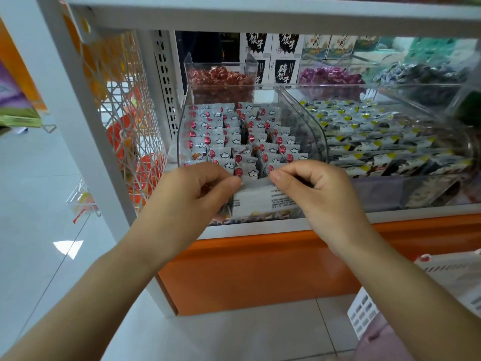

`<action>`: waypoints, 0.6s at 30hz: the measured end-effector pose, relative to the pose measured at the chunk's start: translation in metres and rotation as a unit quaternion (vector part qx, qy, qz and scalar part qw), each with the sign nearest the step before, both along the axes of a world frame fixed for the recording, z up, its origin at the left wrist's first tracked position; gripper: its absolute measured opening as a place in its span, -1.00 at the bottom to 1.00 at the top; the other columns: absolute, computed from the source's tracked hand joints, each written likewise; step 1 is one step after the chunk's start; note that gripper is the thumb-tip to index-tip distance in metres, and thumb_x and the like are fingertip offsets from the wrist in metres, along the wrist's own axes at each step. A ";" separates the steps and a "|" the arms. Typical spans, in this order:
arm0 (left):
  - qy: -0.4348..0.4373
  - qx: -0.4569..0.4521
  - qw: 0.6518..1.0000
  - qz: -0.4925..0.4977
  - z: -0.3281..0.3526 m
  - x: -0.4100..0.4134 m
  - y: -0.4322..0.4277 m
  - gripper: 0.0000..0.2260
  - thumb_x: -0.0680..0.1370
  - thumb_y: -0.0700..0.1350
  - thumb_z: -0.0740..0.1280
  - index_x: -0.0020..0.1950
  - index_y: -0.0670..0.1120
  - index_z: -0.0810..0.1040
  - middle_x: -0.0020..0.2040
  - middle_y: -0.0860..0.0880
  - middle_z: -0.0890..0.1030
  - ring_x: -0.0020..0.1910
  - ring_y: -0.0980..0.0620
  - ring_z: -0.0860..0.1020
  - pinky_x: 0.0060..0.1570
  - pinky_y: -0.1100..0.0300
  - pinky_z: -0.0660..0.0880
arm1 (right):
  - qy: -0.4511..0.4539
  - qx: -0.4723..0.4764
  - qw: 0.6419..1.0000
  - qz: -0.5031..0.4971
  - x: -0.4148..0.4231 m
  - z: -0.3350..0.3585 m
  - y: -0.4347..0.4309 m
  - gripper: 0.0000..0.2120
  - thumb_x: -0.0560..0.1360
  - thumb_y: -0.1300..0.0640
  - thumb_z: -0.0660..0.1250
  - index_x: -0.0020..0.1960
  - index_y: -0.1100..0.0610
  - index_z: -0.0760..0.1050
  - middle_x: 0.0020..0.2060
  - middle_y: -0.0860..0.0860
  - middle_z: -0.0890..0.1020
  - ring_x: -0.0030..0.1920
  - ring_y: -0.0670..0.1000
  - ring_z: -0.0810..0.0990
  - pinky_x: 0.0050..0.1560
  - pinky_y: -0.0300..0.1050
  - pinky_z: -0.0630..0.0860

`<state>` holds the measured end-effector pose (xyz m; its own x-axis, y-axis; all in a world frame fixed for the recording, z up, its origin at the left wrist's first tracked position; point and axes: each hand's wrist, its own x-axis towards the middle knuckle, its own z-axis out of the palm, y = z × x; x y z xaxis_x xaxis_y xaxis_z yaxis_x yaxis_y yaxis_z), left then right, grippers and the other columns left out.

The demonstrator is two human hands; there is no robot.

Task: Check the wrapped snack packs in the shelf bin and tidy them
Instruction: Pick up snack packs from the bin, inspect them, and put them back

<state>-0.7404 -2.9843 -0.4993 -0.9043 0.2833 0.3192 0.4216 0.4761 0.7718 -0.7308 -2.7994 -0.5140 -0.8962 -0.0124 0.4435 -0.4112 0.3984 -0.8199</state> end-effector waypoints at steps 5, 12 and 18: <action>-0.011 -0.008 1.000 -0.021 -0.001 -0.002 -0.001 -0.94 0.44 0.02 0.35 -0.12 0.17 0.52 -0.17 0.12 0.61 -0.18 0.21 0.59 -0.25 0.35 0.54 | -0.083 -0.006 0.996 0.035 -0.001 0.008 0.010 -0.87 0.48 0.13 0.33 -0.18 -0.02 0.63 -0.35 -0.11 0.66 -0.32 -0.21 0.60 -0.33 -0.37 0.48; -0.012 0.021 0.999 -0.023 -0.003 -0.005 0.000 -0.87 0.51 -0.07 0.30 -0.01 0.11 0.59 -0.13 0.14 0.63 -0.11 0.20 0.59 -0.12 0.30 0.54 | -0.164 0.055 0.971 0.162 -0.002 0.018 0.030 -0.68 0.50 0.33 0.28 -0.11 -0.09 0.60 -0.18 -0.18 0.70 -0.14 -0.19 0.66 -0.19 -0.36 0.55; 0.023 0.074 0.997 0.026 0.000 -0.006 -0.002 -0.84 0.53 -0.12 0.29 -0.13 0.14 0.58 -0.24 0.15 0.65 -0.23 0.19 0.61 -0.26 0.39 0.54 | -0.163 -0.033 0.968 0.187 -0.003 0.011 0.023 -0.80 0.52 0.16 0.25 0.09 -0.01 0.55 -0.04 -0.05 0.67 -0.03 -0.08 0.66 -0.11 -0.18 0.62</action>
